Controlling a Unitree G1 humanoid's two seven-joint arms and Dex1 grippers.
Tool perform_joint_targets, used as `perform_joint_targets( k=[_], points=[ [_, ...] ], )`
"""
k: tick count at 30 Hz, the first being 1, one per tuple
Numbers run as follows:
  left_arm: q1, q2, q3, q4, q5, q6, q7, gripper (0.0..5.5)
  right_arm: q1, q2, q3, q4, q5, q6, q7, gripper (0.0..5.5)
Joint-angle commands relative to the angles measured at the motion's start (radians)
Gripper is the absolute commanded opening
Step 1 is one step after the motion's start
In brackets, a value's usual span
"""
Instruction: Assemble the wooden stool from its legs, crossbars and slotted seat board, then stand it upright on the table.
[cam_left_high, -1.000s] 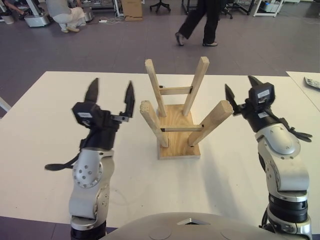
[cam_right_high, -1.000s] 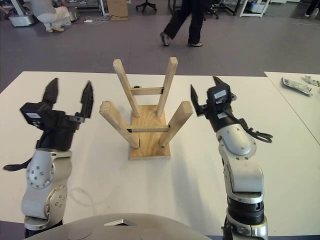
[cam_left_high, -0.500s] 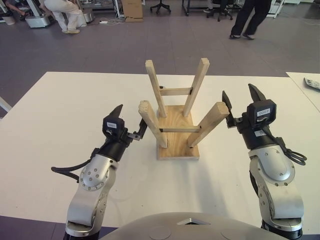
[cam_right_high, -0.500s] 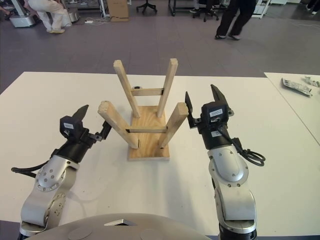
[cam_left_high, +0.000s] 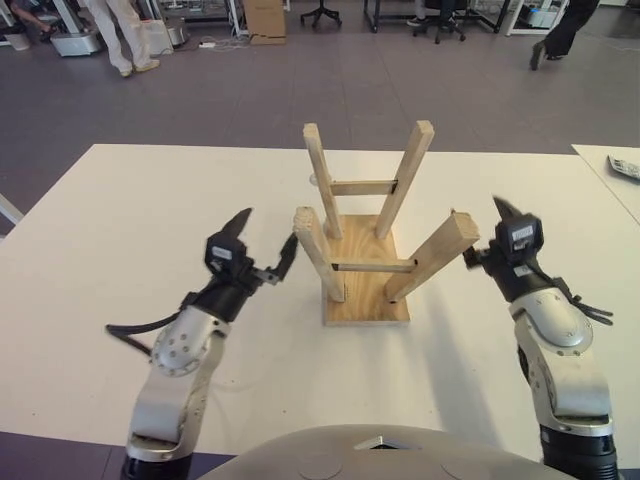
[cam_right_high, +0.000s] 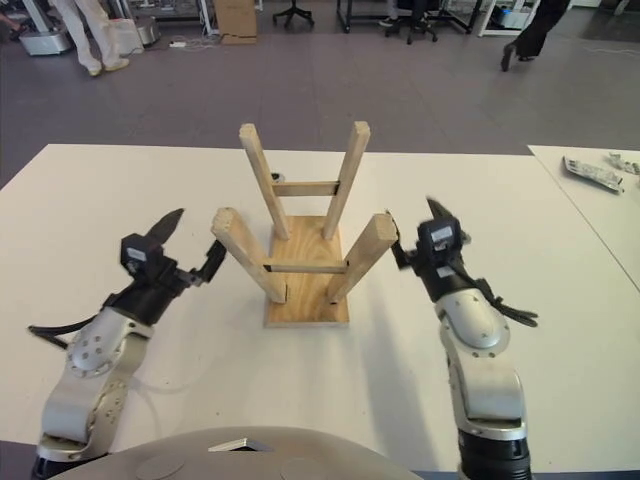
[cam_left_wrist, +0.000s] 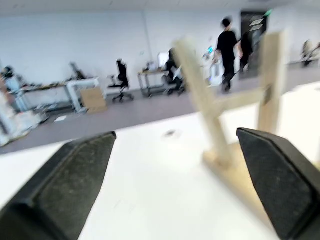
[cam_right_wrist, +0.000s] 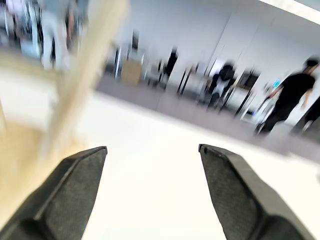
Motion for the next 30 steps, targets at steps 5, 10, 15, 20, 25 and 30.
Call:
perform_joint_targets(
  k=[5,10,15,20,25,30],
  points=[
    [0.017,0.055,0.1,0.184,0.006,-0.103,-0.081,4.46,0.109,-0.216,0.095,0.065,0.146,0.006,0.444,3.44],
    [-0.003,0.052,0.092,0.217,0.014,-0.125,-0.089,4.46,0.048,-0.219,0.1,0.056,0.19,0.031,0.477,3.44],
    [-0.019,0.051,0.086,0.24,0.016,-0.141,-0.091,4.46,-0.023,-0.219,0.178,0.052,0.219,0.07,0.538,3.44],
    [-0.029,0.051,0.084,0.252,0.016,-0.149,-0.09,4.46,-0.057,-0.212,0.198,0.037,0.267,0.103,0.566,3.44],
    [-0.025,0.041,0.071,0.253,0.018,-0.159,-0.085,4.46,-0.129,-0.136,0.203,0.068,0.261,0.087,0.484,3.44],
    [-0.022,0.033,0.057,0.265,0.023,-0.168,-0.084,4.48,-0.102,-0.082,0.225,0.08,0.231,0.035,0.425,3.25]
  ],
)
